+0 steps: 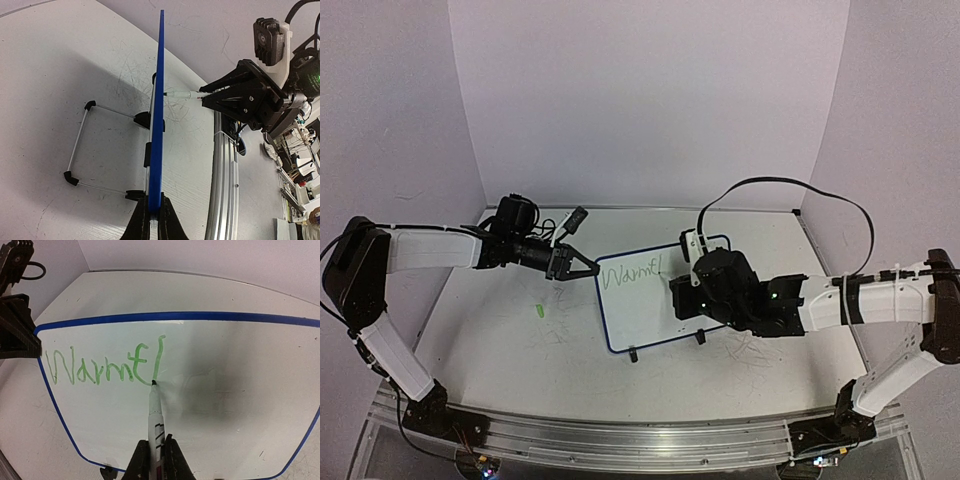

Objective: Write a sentence on the whiteboard

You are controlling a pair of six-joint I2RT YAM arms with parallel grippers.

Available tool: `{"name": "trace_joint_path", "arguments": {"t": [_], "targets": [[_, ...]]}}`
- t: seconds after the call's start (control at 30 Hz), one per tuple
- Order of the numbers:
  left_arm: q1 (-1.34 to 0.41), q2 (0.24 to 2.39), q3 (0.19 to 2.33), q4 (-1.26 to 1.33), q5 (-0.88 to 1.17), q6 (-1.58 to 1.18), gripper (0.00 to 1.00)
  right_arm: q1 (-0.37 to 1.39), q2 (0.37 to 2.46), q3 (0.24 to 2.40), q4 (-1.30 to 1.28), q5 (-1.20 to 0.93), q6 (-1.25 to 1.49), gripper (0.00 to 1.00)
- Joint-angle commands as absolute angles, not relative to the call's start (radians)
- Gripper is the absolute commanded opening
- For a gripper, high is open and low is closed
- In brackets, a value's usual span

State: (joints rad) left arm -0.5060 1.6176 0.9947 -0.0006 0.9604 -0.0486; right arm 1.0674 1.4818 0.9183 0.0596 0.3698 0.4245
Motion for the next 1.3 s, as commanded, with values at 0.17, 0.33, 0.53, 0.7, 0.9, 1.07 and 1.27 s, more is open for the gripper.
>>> {"name": "trace_joint_path", "arguments": {"t": [0.17, 0.33, 0.53, 0.7, 0.9, 1.07, 1.27], "targets": [[-0.535, 1.614, 1.025, -0.043, 0.976, -0.023, 0.00, 1.062, 1.485, 0.968, 0.100, 0.437, 0.396, 0.00], [-0.536, 1.613, 1.025, -0.043, 0.976, -0.021, 0.00, 1.055, 1.487, 0.974, 0.104, 0.456, 0.393, 0.00], [-0.535, 1.616, 1.026, -0.044, 0.975, -0.021, 0.00, 1.053, 1.482, 0.972, 0.101, 0.481, 0.399, 0.00], [-0.535, 1.618, 1.026, -0.044, 0.977, -0.021, 0.00, 1.053, 1.469, 0.964, 0.074, 0.489, 0.423, 0.00], [-0.535, 1.619, 1.027, -0.044, 0.976, -0.021, 0.00, 1.055, 1.463, 0.939, 0.045, 0.450, 0.459, 0.00], [-0.535, 1.621, 1.028, -0.044, 0.978, -0.021, 0.00, 1.055, 1.457, 0.916, 0.044, 0.428, 0.471, 0.00], [-0.536, 1.621, 1.028, -0.044, 0.978, -0.021, 0.00, 1.054, 1.458, 0.910, 0.043, 0.412, 0.474, 0.00]]}}
